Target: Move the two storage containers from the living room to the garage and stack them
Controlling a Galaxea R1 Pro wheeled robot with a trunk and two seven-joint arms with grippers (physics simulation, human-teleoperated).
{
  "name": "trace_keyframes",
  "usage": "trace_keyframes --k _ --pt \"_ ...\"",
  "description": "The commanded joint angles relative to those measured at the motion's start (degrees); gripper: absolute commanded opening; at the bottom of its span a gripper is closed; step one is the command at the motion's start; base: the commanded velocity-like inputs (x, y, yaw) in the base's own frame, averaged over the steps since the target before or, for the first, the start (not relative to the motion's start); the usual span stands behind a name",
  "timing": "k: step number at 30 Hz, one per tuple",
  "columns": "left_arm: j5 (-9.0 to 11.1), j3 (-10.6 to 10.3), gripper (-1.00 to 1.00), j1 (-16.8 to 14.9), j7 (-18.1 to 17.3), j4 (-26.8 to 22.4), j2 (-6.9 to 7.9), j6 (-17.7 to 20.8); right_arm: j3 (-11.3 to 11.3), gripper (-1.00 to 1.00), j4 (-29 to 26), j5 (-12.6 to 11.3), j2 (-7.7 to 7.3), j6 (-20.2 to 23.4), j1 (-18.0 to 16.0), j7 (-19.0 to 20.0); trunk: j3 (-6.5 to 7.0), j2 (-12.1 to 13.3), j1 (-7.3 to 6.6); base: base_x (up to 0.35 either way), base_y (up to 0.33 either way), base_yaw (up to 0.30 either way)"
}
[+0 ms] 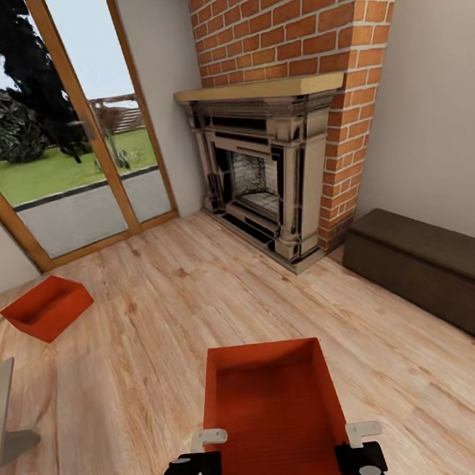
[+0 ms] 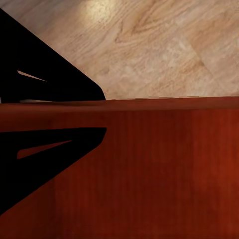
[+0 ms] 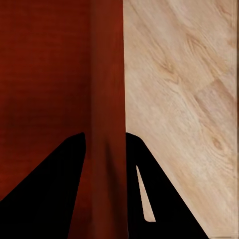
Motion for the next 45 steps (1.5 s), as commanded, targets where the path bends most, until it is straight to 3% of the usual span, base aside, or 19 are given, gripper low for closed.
trace_keyframes --k 1,33,45 --pt "-1.05 -0.03 -1.0 0.05 0.36 0.08 0.01 0.33 -0.84 -1.0 -1.72 0.57 -0.06 0.01 -0.13 -0.42 -0.06 -0.03 0.0 0.0 0.0 -0.226" --pt "-1.04 -0.04 -1.0 0.05 0.67 0.17 0.01 0.07 -0.81 -1.0 -1.72 0.57 -0.2 0.06 -0.13 -0.34 -0.06 -0.03 0.0 0.0 0.0 -0.24" --pt "-1.03 0.03 -1.0 0.05 0.67 0.17 0.01 0.07 -0.84 -1.0 -1.72 0.57 -0.23 0.21 -0.13 -0.33 -0.06 -0.03 0.0 0.0 0.0 -0.029"
